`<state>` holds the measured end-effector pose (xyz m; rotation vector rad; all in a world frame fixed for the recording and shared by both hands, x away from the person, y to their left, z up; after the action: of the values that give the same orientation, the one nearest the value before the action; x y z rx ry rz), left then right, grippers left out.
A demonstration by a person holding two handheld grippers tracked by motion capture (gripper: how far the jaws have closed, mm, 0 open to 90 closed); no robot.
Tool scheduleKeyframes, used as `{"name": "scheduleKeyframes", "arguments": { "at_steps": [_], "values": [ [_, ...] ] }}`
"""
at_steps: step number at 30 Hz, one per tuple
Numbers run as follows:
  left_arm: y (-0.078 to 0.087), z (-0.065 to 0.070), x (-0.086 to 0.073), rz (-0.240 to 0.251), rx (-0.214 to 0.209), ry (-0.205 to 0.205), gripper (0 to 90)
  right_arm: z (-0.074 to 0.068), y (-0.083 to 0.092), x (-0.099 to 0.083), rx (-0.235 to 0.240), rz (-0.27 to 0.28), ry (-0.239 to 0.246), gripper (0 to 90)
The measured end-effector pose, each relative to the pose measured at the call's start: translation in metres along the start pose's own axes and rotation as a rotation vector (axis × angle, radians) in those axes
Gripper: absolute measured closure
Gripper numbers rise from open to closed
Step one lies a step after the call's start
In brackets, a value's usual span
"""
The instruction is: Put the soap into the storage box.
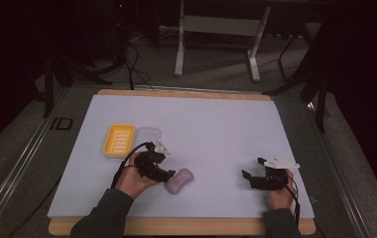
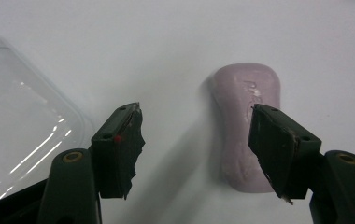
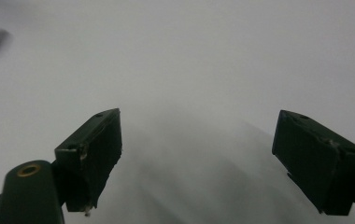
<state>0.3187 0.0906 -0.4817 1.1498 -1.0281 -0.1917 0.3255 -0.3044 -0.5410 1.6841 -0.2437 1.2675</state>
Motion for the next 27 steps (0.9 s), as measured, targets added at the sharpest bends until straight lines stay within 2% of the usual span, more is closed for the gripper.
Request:
{"name": "scheduleKeyframes", "arguments": {
  "at_steps": [12,27],
  "values": [
    [-0.007,0.009,0.007,-0.045,-0.020,-0.024,34.4,0.000,0.000,0.000,0.003,-0.003,0.003,15.5],
    [-0.021,0.023,0.019,-0.099,-0.042,-0.025,33.7,0.000,0.000,0.000,0.007,0.000,0.006,15.6]
  ]
}}
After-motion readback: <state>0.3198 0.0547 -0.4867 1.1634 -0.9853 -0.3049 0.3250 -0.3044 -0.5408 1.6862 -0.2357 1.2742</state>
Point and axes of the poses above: each handheld gripper's, and its own axes: y roughly backward along the jaws, x roughly out of its top, z roughly to its right, the point moved 1 cm from there along -y, roughly forward along the jaws, and after that the axes turned 1 degree about -z, right-handed, at the moved point
